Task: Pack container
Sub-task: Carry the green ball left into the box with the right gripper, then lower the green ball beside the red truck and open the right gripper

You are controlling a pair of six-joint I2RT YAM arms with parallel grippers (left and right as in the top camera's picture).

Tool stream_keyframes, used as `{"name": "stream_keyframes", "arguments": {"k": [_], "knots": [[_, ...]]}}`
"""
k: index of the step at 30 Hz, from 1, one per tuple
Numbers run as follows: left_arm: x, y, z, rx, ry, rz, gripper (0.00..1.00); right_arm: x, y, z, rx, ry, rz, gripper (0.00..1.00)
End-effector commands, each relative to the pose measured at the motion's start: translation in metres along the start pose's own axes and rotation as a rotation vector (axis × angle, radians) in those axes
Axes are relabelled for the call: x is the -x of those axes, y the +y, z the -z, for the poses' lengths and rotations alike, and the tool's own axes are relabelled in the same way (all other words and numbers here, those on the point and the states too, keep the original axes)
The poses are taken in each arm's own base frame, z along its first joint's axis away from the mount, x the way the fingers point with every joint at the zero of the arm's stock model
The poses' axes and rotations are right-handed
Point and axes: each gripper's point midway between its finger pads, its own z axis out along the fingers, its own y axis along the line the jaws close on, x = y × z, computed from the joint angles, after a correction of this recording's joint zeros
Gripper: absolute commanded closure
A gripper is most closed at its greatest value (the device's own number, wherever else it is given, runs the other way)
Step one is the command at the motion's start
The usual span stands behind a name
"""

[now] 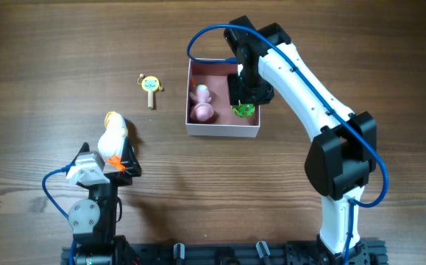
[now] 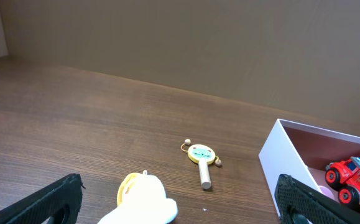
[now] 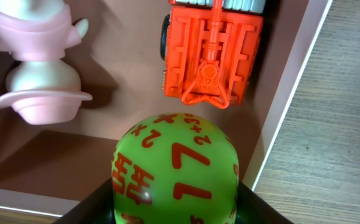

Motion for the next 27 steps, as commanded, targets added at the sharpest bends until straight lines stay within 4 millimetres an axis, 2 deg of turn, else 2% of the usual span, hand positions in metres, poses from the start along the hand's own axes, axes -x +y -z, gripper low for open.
{"name": "stream_keyframes", "arguments": {"k": [1, 8, 10, 27], "knots": [[-0.001, 0.0005, -0.0001, 0.004, -0.004, -0.021, 0.0, 0.0002, -0.0073, -0.0079, -0.048, 0.01, 0.002, 0.46], [-0.0011, 0.0005, -0.0001, 0.004, -0.003, -0.021, 0.0, 0.0002, -0.0073, -0.0079, -0.048, 0.01, 0.002, 0.44], [-0.001, 0.0005, -0.0001, 0.004, -0.004, -0.021, 0.0, 0.0001, -0.0074, -0.0079, -0.049, 0.01, 0.002, 0.41], [-0.001, 0.0005, -0.0001, 0.004, -0.004, -0.021, 0.0, 0.0002, -0.0073, -0.0079, -0.048, 0.01, 0.002, 0.4]]}}
